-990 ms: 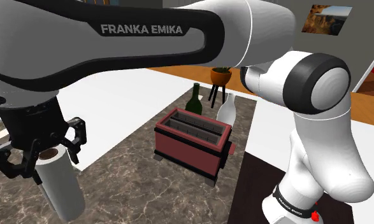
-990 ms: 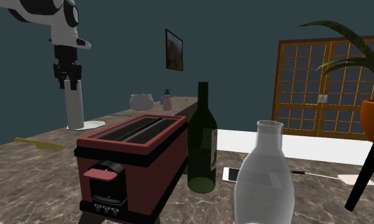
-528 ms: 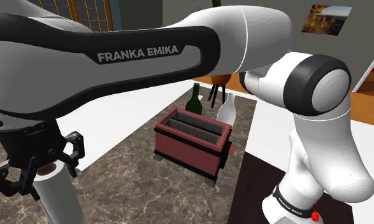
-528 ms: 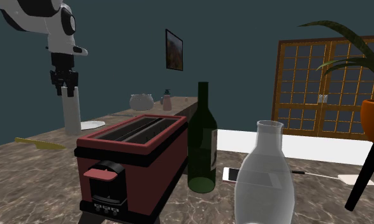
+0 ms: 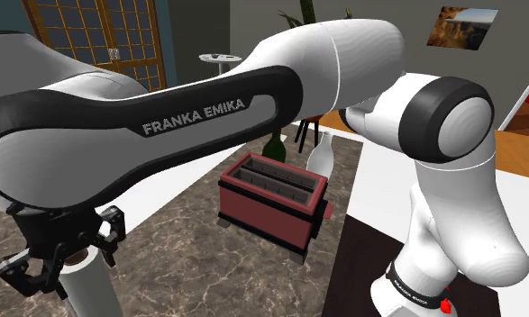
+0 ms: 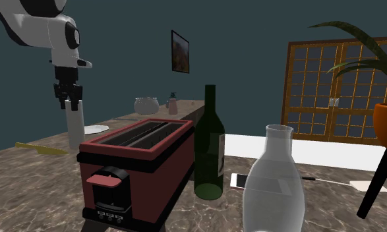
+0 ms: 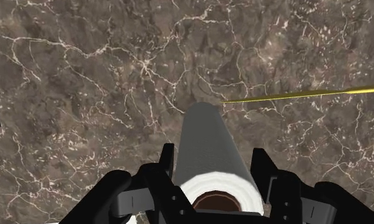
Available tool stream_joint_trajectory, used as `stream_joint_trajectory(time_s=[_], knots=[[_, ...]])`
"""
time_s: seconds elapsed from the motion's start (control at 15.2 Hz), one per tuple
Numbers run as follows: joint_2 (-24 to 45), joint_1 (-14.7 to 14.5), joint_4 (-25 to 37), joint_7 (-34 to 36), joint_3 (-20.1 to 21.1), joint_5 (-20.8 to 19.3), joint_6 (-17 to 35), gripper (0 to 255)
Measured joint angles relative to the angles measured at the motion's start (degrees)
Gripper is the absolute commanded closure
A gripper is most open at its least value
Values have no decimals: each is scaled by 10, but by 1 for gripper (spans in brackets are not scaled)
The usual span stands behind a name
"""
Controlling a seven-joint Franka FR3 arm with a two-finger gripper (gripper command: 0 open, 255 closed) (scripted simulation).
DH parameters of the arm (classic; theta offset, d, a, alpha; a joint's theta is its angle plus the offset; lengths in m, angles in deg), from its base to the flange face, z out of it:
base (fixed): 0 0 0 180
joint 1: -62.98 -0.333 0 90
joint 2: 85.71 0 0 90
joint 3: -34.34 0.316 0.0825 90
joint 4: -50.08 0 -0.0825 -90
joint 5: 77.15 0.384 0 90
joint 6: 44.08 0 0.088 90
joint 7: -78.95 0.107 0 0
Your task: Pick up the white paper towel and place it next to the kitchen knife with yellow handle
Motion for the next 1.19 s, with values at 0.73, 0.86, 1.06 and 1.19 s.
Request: stream_joint_trajectory(time_s=[0.73, 0.86, 1.06, 1.19], knots=[[4, 3, -45, 1, -2, -2, 49, 255], [4, 3, -45, 1, -2, -2, 49, 0], [4, 3, -45, 1, -2, -2, 49, 0], [4, 3, -45, 1, -2, -2, 49, 0]])
